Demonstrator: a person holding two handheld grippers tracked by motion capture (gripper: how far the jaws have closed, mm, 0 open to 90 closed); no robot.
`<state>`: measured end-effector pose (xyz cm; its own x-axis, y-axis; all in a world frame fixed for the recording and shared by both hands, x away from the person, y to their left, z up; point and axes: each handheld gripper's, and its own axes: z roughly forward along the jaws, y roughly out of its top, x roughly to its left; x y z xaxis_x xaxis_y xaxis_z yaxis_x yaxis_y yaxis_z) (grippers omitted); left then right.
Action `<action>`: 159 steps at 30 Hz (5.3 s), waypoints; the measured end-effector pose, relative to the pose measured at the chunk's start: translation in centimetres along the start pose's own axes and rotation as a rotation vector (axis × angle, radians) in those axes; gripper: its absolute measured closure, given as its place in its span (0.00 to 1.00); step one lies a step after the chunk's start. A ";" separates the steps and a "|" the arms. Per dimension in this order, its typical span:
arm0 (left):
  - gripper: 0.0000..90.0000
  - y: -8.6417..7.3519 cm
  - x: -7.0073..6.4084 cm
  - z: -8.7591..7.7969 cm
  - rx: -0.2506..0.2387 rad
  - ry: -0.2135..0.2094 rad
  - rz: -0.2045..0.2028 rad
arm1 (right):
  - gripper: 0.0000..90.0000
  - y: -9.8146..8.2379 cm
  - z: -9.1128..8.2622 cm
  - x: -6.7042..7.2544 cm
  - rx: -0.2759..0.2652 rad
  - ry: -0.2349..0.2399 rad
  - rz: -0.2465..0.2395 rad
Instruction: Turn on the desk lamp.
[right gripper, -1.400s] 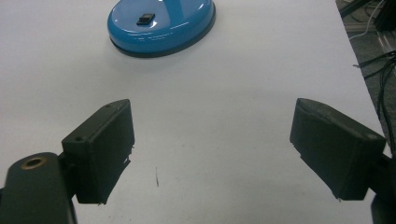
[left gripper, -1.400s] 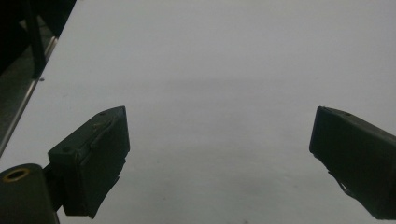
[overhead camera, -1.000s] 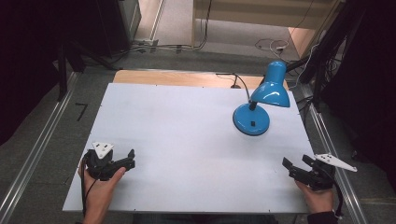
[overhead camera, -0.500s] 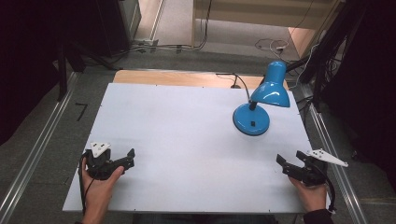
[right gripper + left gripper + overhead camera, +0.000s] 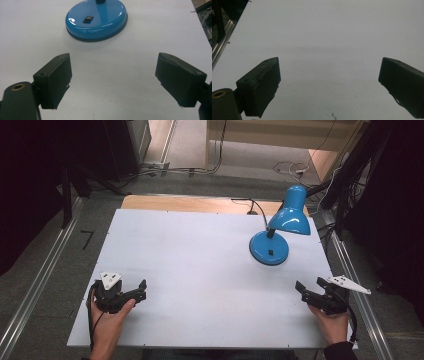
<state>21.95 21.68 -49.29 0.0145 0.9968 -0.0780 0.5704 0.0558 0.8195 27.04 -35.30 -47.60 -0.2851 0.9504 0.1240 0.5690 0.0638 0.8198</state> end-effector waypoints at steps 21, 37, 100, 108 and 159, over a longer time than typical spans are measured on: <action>0.05 0.1 0.1 -0.3 -0.031 0.022 -0.008 | 0.13 1.7 2.3 1.3 -0.005 0.008 -0.025; 0.05 0.1 0.2 -0.3 -0.033 0.021 -0.009 | 0.14 2.6 3.8 2.0 0.005 0.015 -0.034; 0.05 0.1 0.3 -0.1 -0.027 0.006 -0.018 | 0.97 6.0 11.6 4.3 0.000 -0.001 -0.057; 0.06 0.1 0.4 -0.1 -0.028 0.002 -0.020 | 0.97 6.2 12.4 4.6 0.002 -0.001 -0.064; 0.06 0.1 0.5 -0.6 -0.042 -0.001 -0.023 | 0.97 5.7 13.0 5.2 0.024 -0.067 -0.121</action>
<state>21.56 22.26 -48.93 0.0029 0.9952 -0.0976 0.5355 0.0809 0.8407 38.82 -26.06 -49.55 -0.3006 0.9537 -0.0133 0.5520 0.1853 0.8130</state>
